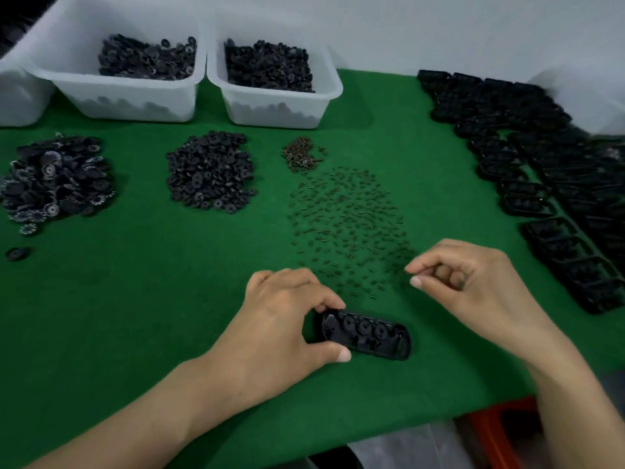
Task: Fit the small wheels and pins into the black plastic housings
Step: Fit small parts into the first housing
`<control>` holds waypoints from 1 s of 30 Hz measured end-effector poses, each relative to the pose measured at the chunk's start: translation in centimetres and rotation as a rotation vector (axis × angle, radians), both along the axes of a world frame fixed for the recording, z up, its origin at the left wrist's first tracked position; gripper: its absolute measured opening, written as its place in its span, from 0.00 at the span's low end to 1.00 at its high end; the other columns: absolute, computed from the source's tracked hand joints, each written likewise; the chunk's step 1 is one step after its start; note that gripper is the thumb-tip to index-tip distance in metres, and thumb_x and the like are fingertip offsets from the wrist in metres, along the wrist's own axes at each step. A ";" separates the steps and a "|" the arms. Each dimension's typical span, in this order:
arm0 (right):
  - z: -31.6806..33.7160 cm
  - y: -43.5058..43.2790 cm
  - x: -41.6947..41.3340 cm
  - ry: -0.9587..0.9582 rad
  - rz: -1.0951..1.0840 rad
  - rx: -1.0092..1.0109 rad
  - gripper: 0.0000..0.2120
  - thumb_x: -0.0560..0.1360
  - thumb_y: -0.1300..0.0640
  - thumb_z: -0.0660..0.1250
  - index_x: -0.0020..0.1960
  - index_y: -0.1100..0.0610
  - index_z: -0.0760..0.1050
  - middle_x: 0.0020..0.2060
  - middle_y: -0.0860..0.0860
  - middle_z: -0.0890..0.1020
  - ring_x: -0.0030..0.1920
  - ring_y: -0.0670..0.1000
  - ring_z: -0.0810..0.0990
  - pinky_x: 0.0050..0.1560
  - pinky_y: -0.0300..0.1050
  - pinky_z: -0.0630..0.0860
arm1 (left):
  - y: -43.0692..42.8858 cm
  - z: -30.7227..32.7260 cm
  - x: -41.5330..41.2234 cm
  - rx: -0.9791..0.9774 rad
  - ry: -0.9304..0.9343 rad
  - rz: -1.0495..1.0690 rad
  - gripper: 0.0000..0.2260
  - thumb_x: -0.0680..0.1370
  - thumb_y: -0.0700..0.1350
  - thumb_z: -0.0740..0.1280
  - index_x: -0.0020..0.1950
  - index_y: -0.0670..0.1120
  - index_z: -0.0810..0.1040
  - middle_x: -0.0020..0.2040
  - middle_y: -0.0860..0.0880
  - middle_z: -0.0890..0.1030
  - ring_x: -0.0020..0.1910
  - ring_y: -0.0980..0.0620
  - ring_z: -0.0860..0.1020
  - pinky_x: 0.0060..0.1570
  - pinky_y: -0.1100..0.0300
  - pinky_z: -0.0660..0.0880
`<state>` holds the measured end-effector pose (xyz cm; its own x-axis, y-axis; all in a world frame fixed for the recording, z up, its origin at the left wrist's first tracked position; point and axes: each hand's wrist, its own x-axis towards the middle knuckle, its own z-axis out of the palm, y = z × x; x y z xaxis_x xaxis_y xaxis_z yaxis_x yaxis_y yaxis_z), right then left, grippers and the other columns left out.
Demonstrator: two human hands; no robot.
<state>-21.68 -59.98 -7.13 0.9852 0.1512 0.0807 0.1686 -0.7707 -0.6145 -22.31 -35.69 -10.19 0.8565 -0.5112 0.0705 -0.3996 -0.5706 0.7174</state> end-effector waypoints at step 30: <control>-1.9 3.9 -2.0 -0.106 0.254 0.089 0.02 0.69 0.57 0.72 0.41 0.55 0.83 0.36 0.49 0.76 0.39 0.49 0.76 0.39 0.43 0.73 | -1.3 -0.4 -0.7 0.069 -0.036 0.055 0.21 0.62 0.63 0.70 0.52 0.57 0.78 0.43 0.63 0.71 0.49 0.65 0.68 0.58 0.69 0.54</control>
